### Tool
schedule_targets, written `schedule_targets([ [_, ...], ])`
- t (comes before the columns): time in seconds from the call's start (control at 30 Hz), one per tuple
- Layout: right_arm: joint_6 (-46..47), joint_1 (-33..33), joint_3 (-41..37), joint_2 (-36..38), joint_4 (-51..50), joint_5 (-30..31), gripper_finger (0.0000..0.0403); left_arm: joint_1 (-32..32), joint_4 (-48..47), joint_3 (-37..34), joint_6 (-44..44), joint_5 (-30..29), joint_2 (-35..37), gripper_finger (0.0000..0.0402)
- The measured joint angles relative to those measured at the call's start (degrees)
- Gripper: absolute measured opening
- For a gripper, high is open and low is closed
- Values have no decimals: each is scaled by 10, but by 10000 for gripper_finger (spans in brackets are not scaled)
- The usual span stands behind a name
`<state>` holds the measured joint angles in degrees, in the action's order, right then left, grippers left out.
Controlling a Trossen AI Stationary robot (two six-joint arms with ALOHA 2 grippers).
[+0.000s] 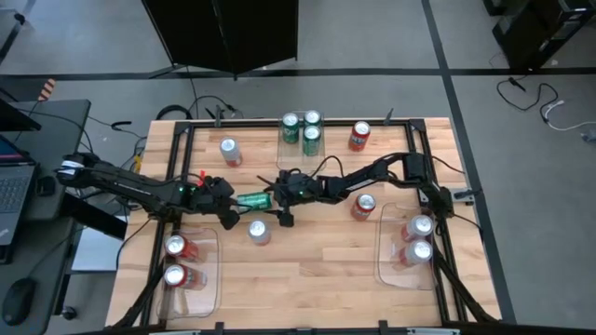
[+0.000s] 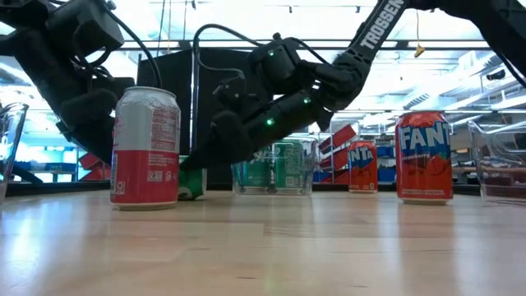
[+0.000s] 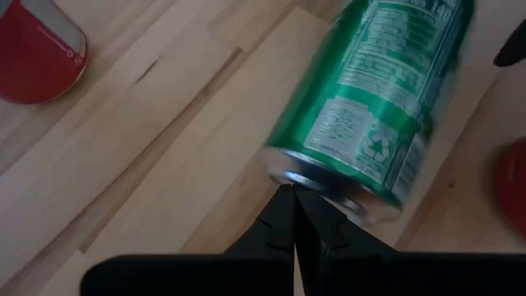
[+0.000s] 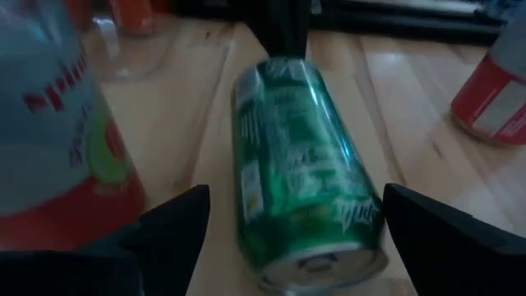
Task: Sort soda cans
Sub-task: Put the green soda can into the top transparent bin
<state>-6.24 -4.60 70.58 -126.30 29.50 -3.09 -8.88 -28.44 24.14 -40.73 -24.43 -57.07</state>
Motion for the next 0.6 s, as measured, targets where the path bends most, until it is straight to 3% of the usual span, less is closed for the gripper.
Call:
schedule_targets([
  [0.3,5,0,0,0,-43,-2,255,0,18,0,2,-8,-8,2],
  [0.6,3,8,-2,59,-137,15,254,0,32,26,39,-16,6,2],
])
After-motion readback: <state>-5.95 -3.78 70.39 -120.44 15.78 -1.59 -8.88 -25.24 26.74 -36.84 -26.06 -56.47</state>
